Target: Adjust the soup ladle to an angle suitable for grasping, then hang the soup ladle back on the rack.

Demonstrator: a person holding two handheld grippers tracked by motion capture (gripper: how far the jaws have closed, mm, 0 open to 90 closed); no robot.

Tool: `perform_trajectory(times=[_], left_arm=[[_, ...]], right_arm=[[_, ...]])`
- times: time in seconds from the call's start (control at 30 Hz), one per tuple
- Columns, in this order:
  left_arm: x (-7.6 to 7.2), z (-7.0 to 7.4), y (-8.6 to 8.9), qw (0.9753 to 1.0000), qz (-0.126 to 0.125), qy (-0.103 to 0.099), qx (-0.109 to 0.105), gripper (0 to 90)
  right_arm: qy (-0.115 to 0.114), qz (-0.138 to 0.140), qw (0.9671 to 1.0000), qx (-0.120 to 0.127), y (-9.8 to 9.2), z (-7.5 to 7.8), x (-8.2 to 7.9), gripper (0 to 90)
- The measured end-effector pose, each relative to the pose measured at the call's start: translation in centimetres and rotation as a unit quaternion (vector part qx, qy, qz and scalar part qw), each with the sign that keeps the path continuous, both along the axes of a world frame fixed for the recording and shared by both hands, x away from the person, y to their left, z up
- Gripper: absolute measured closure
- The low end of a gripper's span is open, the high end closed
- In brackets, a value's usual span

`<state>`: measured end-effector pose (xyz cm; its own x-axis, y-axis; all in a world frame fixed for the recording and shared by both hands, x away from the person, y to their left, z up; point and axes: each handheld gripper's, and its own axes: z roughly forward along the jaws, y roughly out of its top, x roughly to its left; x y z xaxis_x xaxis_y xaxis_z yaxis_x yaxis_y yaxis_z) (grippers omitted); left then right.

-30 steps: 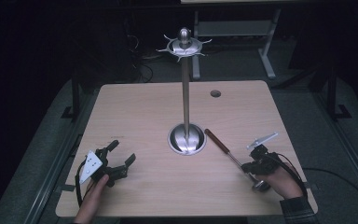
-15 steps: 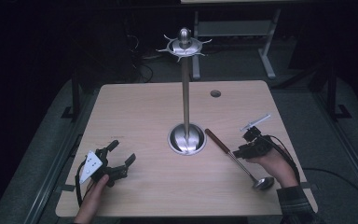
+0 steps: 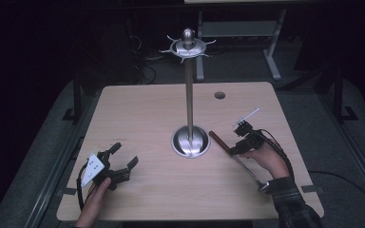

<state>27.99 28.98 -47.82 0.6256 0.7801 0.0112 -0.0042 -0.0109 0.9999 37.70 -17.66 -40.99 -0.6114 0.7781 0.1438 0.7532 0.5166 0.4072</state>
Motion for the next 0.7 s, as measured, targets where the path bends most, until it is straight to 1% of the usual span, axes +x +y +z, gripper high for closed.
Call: perform_trajectory(times=[0.03,0.1,0.17,0.2,0.23,0.27,0.37,0.4,0.43,0.5,0.57,0.67,0.7], left_arm=[[0.0,0.0,0.0,1.0,0.0,0.0,0.0,12.8],[0.0,0.0,0.0,1.0,0.0,0.0,0.0,12.8],[0.0,0.0,0.0,1.0,0.0,0.0,0.0,12.8],[0.0,0.0,0.0,1.0,0.0,0.0,0.0,12.8],[0.0,0.0,0.0,1.0,0.0,0.0,0.0,12.8],[0.0,0.0,0.0,1.0,0.0,0.0,0.0,12.8],[0.0,0.0,0.0,1.0,-0.001,0.0,0.0,12.8],[0.0,0.0,0.0,1.0,-0.001,0.0,0.0,12.8],[0.0,0.0,0.0,1.0,-0.002,0.001,-0.001,12.8],[-0.1,0.0,0.0,1.0,-0.003,0.001,-0.001,12.8],[-0.1,0.0,-0.1,1.0,-0.004,0.002,-0.001,12.8],[-0.1,0.0,-0.1,1.0,-0.004,0.002,-0.001,12.8],[-0.1,0.0,-0.1,1.0,-0.004,0.002,-0.001,12.8]], right_arm=[[0.009,-0.001,0.9999,-0.005,0.4,-0.1,0.3,48.9],[0.012,-0.007,0.9998,-0.014,0.8,-0.2,0.7,50.0],[0.014,-0.006,0.9998,-0.016,1.1,-0.2,1.0,50.1],[0.014,-0.006,0.9998,-0.016,1.1,-0.2,1.0,50.1],[0.011,-0.01,0.9997,-0.021,1.5,-0.2,1.2,51.9],[0.009,-0.008,0.9995,-0.027,1.7,-0.2,1.3,52.5],[0.008,-0.011,0.9992,-0.038,2.2,-0.4,1.5,54.6],[0.008,-0.011,0.9992,-0.038,2.2,-0.4,1.5,54.6],[0.012,-0.008,0.9988,-0.046,2.5,-0.7,1.7,53.8],[0.015,-0.008,0.9984,-0.055,2.7,-1.0,1.8,51.3],[0.018,-0.013,0.9976,-0.065,2.8,-1.2,1.9,51.5],[0.019,-0.016,0.9972,-0.07,3.0,-1.5,2.0,52.7],[0.032,-0.015,0.9966,-0.074,3.1,-1.9,2.1,55.6]])
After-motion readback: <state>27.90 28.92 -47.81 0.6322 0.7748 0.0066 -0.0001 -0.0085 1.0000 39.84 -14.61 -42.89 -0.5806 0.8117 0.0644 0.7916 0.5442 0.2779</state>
